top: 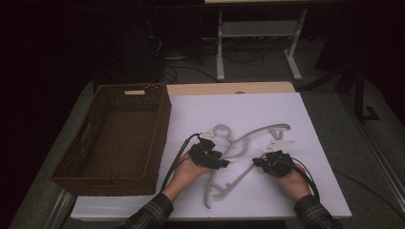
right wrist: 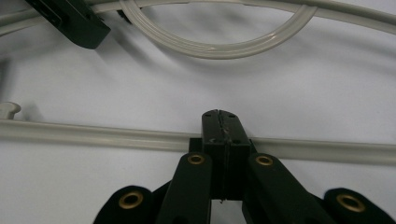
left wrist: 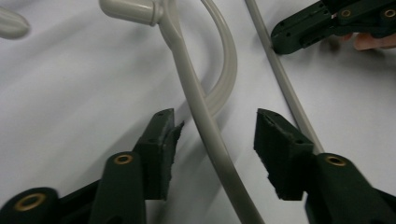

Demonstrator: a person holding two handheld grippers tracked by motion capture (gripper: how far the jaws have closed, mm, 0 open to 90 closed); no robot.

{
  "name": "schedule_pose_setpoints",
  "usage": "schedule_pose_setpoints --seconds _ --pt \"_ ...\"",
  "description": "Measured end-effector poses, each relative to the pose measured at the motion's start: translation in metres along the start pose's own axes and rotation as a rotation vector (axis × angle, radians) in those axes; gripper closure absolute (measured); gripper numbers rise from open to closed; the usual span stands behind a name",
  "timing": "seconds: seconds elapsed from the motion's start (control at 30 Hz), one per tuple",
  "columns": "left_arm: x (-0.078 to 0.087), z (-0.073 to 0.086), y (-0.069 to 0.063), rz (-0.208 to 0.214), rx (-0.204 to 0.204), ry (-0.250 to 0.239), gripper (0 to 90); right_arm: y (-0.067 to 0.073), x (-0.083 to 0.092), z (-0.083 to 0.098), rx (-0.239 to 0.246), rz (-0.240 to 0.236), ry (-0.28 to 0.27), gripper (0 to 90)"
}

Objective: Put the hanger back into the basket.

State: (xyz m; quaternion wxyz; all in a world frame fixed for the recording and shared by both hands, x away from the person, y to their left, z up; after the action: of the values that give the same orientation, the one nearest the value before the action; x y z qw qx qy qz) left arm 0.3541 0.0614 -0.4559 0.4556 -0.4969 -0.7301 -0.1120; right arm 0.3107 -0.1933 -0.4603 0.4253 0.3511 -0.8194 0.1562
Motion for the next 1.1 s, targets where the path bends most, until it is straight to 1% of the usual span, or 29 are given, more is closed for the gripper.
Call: schedule_pose_setpoints --seconds 0.07,0.17,0.23,0.33,0.37,0.47,0.57,0.6,0.63,0.67,0.7,0.73,0.8,0.83,0.87,0.9,0.93,1.0,1.1 --pt "-0.002 0.000 0.000 0.008 0.003 0.007 52.7 0.000 0.000 0.000 0.001 0.002 0.000 89.9" --pt "-0.003 0.000 0.000 0.036 0.010 0.013 59.8 0.000 0.000 0.000 0.002 0.003 0.001 89.9" --pt "-0.003 0.000 -0.001 0.028 0.006 0.018 63.9 0.001 0.000 0.000 0.006 0.004 0.002 89.9" --pt "-0.003 -0.001 -0.001 0.029 0.017 0.009 70.3 0.001 0.000 0.000 0.007 0.005 0.002 89.9" --pt "-0.002 -0.002 -0.001 0.035 0.022 0.007 70.3 0.001 0.000 0.000 0.008 0.006 0.002 89.9" --pt "-0.001 -0.003 -0.003 0.032 0.016 0.008 71.0 0.001 0.000 0.000 0.009 0.007 0.003 89.9" --pt "0.000 -0.005 -0.006 0.034 0.011 -0.002 72.6 0.001 0.001 0.001 0.014 0.008 0.007 89.9" --pt "0.002 -0.006 -0.007 0.030 0.011 -0.009 73.2 0.001 0.001 0.001 0.018 0.011 0.009 89.9" --pt "0.003 -0.007 -0.007 0.025 0.012 -0.018 73.9 0.001 0.000 0.001 0.025 0.019 0.025 89.9" --pt "0.005 -0.007 -0.008 0.023 0.011 -0.023 74.8 0.001 0.000 0.002 0.026 0.019 0.023 89.9" --pt "0.006 -0.008 -0.008 0.013 0.008 -0.027 75.7 0.002 0.000 0.001 0.032 0.022 0.025 89.9" --pt "0.008 -0.008 -0.008 -0.008 0.006 -0.034 76.8 0.002 0.000 0.001 0.034 0.025 0.023 89.8" --pt "0.012 -0.008 -0.006 -0.020 0.013 -0.052 79.3 0.002 0.001 0.001 0.036 0.010 0.017 89.8" --pt "0.014 -0.008 -0.004 -0.032 0.020 -0.062 80.7 0.003 0.002 0.000 0.038 0.010 0.007 89.8" --pt "0.016 -0.008 -0.003 -0.045 0.005 -0.057 81.5 0.003 0.004 0.000 0.036 0.005 -0.005 89.7" --pt "0.017 -0.008 -0.003 -0.056 0.003 -0.053 82.0 0.003 0.006 -0.001 0.031 0.001 -0.022 89.7" --pt "0.018 -0.008 -0.003 -0.057 0.009 -0.056 82.3 0.003 0.009 -0.002 0.033 0.004 -0.033 89.7" --pt "0.019 -0.008 -0.004 -0.074 0.002 -0.060 82.3 0.004 0.013 -0.003 0.033 -0.002 -0.057 89.6" --pt "0.021 -0.009 -0.005 -0.085 -0.004 -0.071 82.4 0.007 0.020 -0.003 0.038 -0.010 -0.087 89.5"
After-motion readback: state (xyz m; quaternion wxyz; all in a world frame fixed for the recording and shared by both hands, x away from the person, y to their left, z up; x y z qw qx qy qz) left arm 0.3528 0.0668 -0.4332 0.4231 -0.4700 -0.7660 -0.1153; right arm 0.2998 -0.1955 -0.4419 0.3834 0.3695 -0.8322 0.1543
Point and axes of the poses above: each handheld gripper's, and its own axes: x roughly backward along the jaws, z roughly out of its underside, y roughly to its left, the point moved 1 cm from there along -x, roughly forward along the jaws, and after that the axes turned 8 degrees about y, right-handed, at the moved point
